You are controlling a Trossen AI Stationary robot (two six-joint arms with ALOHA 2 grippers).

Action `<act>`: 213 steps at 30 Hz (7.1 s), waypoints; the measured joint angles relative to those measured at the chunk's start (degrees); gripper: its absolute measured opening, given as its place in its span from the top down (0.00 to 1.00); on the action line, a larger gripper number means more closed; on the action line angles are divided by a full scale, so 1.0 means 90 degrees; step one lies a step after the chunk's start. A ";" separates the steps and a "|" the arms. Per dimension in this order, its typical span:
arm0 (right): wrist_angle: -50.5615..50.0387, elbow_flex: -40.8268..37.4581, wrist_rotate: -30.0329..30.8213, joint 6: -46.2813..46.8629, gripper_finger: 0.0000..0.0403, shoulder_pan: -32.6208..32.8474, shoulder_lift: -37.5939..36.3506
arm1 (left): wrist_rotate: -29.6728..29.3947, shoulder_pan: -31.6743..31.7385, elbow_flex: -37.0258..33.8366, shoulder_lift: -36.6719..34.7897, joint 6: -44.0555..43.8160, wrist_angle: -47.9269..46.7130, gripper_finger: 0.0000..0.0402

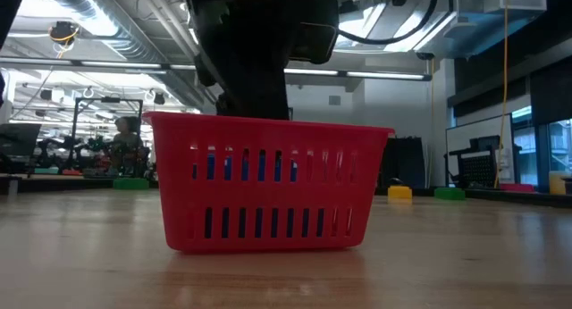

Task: Sort & place blocks by color
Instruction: Put the top right green game piece into the blue bin

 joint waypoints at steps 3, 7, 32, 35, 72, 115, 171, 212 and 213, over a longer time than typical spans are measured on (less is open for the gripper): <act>0.0000 0.0001 0.0000 -0.0068 1.00 0.0000 0.0000 | 0.0578 0.0074 0.0005 -0.0072 0.0025 0.0035 0.32; -0.0013 -0.0001 0.0000 -0.0085 1.00 -0.0001 0.0000 | 0.1177 0.0209 -0.0005 -0.0493 0.0144 -0.0049 0.31; -0.0046 -0.0004 0.0000 0.0275 1.00 0.0000 0.0000 | -0.2200 0.1288 -0.1272 -0.6352 0.2748 0.0124 0.33; -0.0046 -0.0004 0.0083 0.0273 1.00 0.0000 0.0000 | -0.1533 0.1678 -0.2412 -0.6986 0.2624 0.1536 0.39; -0.0051 -0.0004 0.0173 0.0250 0.98 0.0000 0.0000 | -0.0564 0.2056 -0.5039 -0.7873 0.1523 0.4479 0.99; -0.6876 0.2043 0.3566 0.2590 0.26 -0.3479 0.2248 | -0.0416 0.2059 -0.5032 -0.7873 0.0823 0.4518 1.00; -0.4708 0.0698 0.2475 0.2386 0.28 -0.5620 0.4804 | -0.0008 0.2507 -0.5032 -0.7875 0.0640 0.4513 1.00; -0.4258 0.0695 0.1906 0.1417 0.65 -0.5417 0.1896 | -0.0036 0.2506 -0.5032 -0.7875 0.0711 0.4513 1.00; -0.4171 0.0696 0.1761 0.1379 0.65 -0.5312 0.1631 | -0.0061 0.2506 -0.5032 -0.7875 0.0775 0.4513 1.00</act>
